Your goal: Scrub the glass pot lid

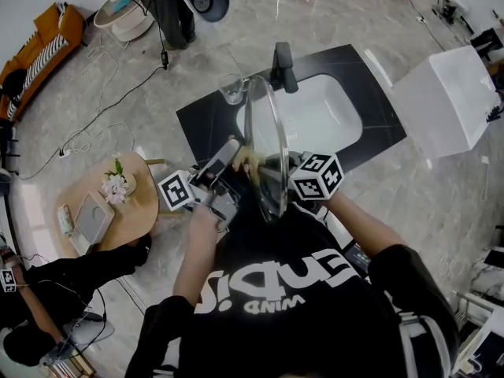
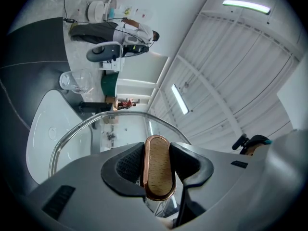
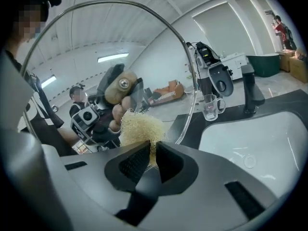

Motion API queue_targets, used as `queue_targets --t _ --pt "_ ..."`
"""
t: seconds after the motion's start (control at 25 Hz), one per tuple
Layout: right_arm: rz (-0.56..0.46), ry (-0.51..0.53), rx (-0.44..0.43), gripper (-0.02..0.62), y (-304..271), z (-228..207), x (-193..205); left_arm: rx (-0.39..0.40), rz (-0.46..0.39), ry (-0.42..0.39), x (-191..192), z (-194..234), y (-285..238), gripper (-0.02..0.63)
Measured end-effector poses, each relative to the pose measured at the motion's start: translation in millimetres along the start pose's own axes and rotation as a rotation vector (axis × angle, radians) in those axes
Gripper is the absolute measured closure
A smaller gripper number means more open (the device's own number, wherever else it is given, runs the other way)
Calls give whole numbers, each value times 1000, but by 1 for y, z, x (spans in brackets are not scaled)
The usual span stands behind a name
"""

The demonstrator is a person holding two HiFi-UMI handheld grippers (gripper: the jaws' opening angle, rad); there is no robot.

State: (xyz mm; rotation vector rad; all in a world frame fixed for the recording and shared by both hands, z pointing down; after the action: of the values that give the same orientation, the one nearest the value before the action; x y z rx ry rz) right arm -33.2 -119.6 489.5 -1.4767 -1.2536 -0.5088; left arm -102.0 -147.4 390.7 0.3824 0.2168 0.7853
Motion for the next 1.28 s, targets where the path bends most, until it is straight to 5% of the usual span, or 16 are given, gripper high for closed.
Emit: queue_targets --t 0.48,1.0,1.28 --pt "-64 21 -144 558 42 51 -40 -15 -17 -3 -7 4 4 430" --pt "-252 7 -158 558 87 47 -118 -29 -20 21 -6 13 9 430" --pt "-245 -13 -104 558 73 21 -120 -17 18 35 3 14 6 430"
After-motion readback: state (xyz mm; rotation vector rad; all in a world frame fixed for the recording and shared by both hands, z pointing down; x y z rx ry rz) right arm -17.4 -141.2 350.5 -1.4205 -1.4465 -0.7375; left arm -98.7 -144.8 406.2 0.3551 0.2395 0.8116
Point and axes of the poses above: the fingertips, and each gripper's own axes: y backward along the fingers, z to its left, x out of its underside, the point moved 2 cm from there along y, backward along the fingers, and after that the axes turned 9 degrees about y, right-handed, at the moved point
